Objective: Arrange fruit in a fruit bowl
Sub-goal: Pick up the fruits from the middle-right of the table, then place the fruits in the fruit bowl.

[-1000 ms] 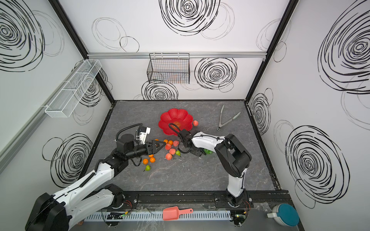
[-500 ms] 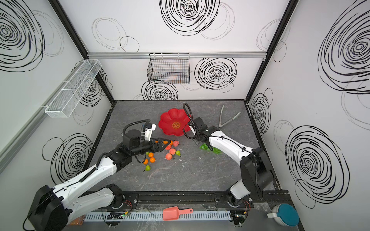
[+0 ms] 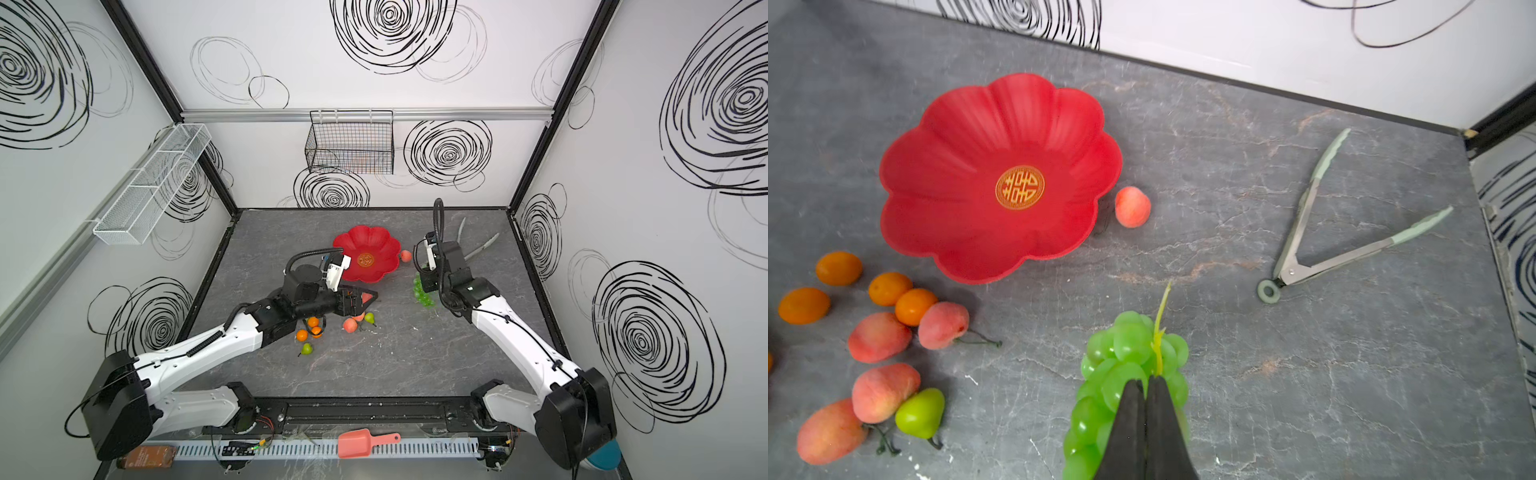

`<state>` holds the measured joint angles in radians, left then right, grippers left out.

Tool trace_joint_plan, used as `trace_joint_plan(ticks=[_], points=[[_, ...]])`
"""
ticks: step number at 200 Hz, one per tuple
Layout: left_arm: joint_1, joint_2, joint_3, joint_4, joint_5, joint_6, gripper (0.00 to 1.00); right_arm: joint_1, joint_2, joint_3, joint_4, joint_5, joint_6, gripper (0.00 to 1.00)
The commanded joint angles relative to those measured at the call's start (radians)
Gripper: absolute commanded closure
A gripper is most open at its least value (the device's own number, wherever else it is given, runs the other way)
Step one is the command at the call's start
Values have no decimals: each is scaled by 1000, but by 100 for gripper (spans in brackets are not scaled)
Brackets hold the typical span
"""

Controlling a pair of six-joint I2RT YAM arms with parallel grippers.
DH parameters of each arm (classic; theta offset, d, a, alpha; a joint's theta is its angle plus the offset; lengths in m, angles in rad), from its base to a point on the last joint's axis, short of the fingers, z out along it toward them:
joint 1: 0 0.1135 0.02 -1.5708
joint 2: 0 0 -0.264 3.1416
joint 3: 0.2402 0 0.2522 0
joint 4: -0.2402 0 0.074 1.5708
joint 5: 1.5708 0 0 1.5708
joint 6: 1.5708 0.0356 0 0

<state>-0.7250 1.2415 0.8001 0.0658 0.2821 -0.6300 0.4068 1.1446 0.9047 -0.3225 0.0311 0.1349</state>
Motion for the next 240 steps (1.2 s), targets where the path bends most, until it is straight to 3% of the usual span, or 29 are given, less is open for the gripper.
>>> trace_joint_plan(ticks=[1,49,124,157,240], points=[[-5,23,47,61,-11,-15,4,-21,-58,-6,74,32,92,100],[6,69,123,62,3,-27,4,-45,-102,55,96,-12,139,100],[158,124,189,72,62,-27,4,-38,1,167,223,-108,190,100],[237,128,181,86,82,-20,4,47,96,236,278,-33,142,100],[417,92,99,98,108,-10,4,191,367,380,399,0,137,100]])
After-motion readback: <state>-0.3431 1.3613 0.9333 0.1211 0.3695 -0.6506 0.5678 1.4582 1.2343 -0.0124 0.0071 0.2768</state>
